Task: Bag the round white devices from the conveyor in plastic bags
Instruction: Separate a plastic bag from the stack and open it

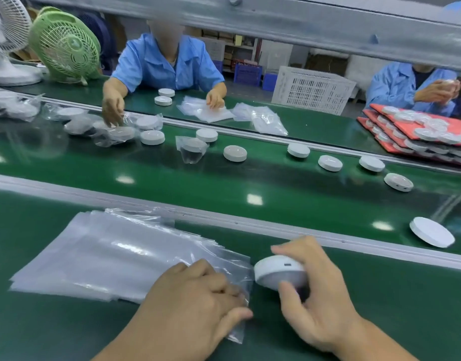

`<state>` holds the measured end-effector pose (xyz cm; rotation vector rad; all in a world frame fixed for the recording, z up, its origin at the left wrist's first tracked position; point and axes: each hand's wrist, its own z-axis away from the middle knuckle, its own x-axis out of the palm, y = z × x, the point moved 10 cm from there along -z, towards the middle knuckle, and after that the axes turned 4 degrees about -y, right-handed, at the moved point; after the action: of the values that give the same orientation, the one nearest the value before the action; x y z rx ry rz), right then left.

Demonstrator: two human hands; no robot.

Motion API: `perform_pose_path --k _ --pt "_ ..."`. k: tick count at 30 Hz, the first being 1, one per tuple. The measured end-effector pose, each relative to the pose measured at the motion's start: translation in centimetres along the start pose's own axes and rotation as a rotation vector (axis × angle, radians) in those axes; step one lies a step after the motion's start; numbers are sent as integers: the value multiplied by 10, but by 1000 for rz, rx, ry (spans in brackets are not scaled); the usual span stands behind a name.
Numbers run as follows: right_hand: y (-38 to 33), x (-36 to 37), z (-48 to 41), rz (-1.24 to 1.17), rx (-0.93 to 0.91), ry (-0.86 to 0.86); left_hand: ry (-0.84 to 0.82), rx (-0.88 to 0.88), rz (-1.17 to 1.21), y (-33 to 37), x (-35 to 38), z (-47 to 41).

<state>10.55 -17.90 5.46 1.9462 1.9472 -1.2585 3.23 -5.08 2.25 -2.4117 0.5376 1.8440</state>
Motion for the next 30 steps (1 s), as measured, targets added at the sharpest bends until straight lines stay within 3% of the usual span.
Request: perform_pose_path --k 3,6,11,15,19,22,26,28,30 --pt "-40 19 7 264 -347 -95 19 -55 1 -8 -1 -2" --pt "-41 18 5 218 -355 -67 45 -167 81 -22 -3 6" --pt "-23 19 4 228 -314 -136 292 -418 285 -54 -21 23" --pt "-35 31 9 177 -383 -192 326 -398 457 -47 -21 21" --pt "-28 14 3 -122 -174 72 174 -211 703 -22 -14 8" --pt "-14 7 2 -276 39 213 314 -248 699 -26 -20 13" --pt "-2 36 -4 -512 288 54 638 -243 730 -31 -41 21" --pt "2 42 -8 -530 332 -4 679 -272 829 -37 -39 20" --pt "13 37 -19 -430 344 -11 657 -299 775 -39 -39 17"
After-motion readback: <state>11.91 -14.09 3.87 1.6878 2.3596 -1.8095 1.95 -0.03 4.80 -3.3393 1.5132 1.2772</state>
